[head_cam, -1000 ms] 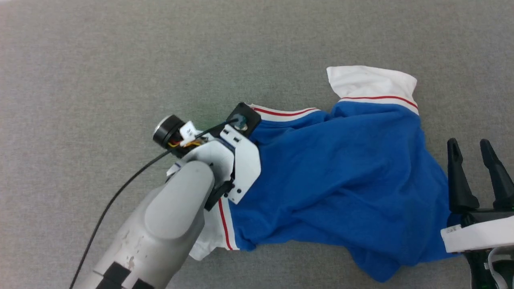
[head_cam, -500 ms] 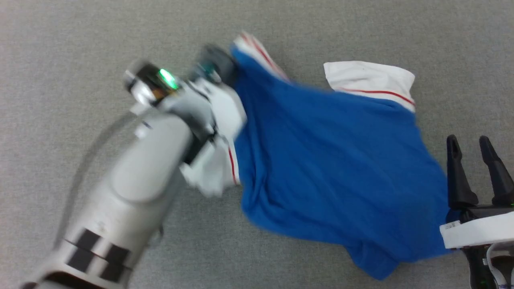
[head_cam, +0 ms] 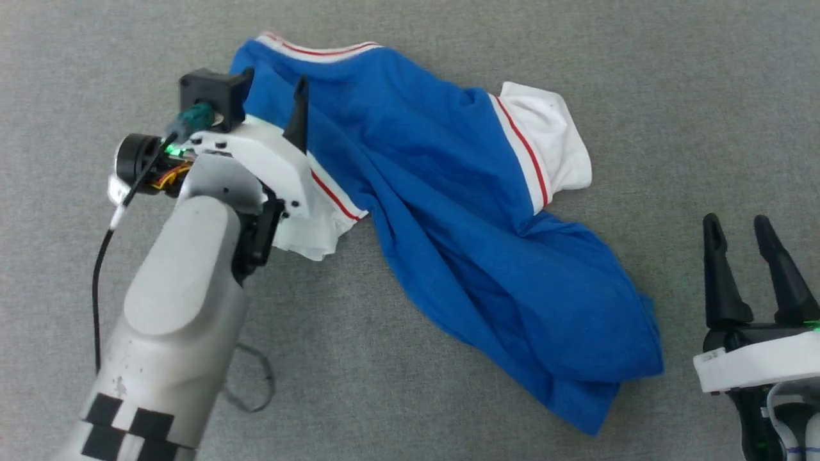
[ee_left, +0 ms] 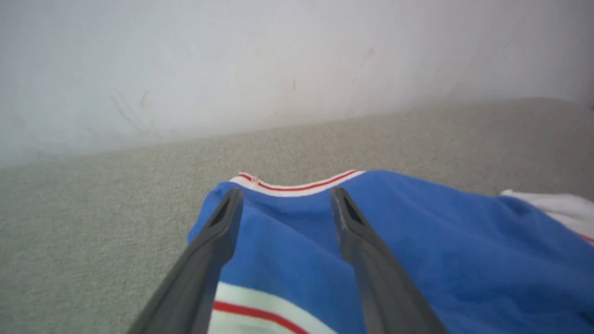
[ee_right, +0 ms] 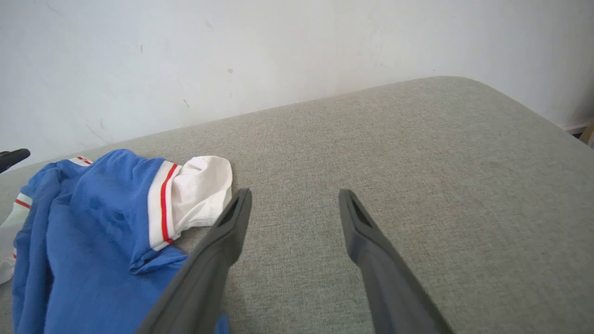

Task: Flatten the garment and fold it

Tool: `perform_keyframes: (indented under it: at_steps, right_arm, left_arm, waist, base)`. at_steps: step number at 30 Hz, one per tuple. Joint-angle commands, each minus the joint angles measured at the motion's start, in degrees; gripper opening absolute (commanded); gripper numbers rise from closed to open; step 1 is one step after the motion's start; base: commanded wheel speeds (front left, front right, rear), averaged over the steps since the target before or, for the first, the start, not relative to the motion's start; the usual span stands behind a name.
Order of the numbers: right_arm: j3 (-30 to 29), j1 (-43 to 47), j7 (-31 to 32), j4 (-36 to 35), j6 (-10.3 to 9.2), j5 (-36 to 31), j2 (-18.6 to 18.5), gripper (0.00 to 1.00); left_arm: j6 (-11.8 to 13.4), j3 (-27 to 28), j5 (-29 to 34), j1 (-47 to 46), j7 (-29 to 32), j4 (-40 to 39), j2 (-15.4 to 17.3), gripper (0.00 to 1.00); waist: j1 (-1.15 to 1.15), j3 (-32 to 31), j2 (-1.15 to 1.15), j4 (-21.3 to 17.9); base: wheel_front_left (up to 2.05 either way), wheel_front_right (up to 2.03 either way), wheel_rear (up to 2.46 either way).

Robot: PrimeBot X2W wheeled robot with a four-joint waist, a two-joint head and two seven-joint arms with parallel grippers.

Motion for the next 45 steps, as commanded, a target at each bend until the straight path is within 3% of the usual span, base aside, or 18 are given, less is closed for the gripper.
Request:
perform_keyframes:
  at_steps: [1,7,12,17,23,27,37,38,39,45]
  right_arm:
    - [0.6,-0.5,-0.1,0.2,-0.05,-0.2,0.2,1.0]
    - [1.8,-1.4,2.1,0.1,-0.05,-2.5,0.2,1.0]
    - [2.8,-5.8,9.2,-0.5,-0.05,-5.1,-0.1,1.0]
    - [3.5,-14.3,19.8,1.8,-0.05,-6.3,-3.1,1.0]
    - [2.6,-21.8,34.1,9.9,-0.05,-9.2,-6.3,1.0]
    - [2.6,-24.2,39.7,15.5,-0.05,-12.2,-8.2,1.0]
    - [0.5,-26.0,43.1,27.0,-0.05,-13.8,-5.7,0.96]
    - [0.1,-26.1,43.5,27.8,-0.05,-13.5,-5.0,0.38]
    - [-0.1,-26.3,43.3,28.2,-0.05,-13.5,-4.6,0.0]
    - [-2.3,-28.6,36.6,27.3,-0.05,-12.6,-4.0,0.0]
  left_arm:
    - [1.2,2.3,-2.0,1.4,-4.5,-2.8,-1.3,1.0]
    - [4.9,6.5,-3.0,11.8,-17.5,-18.2,-2.3,1.0]
    - [7.2,6.7,-0.8,27.2,-19.4,-32.8,-1.1,1.0]
    - [9.2,5.4,0.6,39.3,-19.8,-41.5,-2.8,1.0]
    - [8.7,3.7,3.4,43.2,-19.9,-43.4,-5.4,1.0]
    - [7.5,3.7,4.2,42.8,-19.9,-42.3,-6.5,1.0]
    - [5.0,4.6,4.9,41.9,-19.9,-40.9,-8.0,1.0]
    - [4.8,4.6,5.0,41.7,-19.9,-40.7,-8.2,1.0]
    - [4.6,4.7,5.0,41.6,-19.9,-40.6,-8.4,1.0]
    - [3.6,5.7,5.5,41.4,-19.9,-39.8,-8.9,1.0]
  waist:
    - [-0.02,-1.4,0.0,1.0]
    - [-0.02,-6.0,0.0,3.3]
    - [-0.02,-8.0,0.0,5.6]
    - [-0.02,-7.2,0.0,8.9]
    - [-0.02,-5.5,0.0,12.9]
    - [-0.02,-4.8,0.0,14.9]
    - [-0.02,-3.2,0.0,16.5]
    - [-0.02,-3.1,0.0,16.4]
    - [-0.02,-3.1,0.0,16.2]
    - [-0.02,-4.3,0.0,13.4]
  base:
    - [0.0,0.0,0.0]
    - [0.0,0.0,0.0]
    - [0.0,0.0,0.0]
    - [0.0,0.0,0.0]
    - [0.0,0.0,0.0]
    - [0.0,0.0,0.0]
    - [0.0,0.0,0.0]
    - [0.0,0.0,0.0]
    - [0.0,0.0,0.0]
    - [0.0,0.0,0.0]
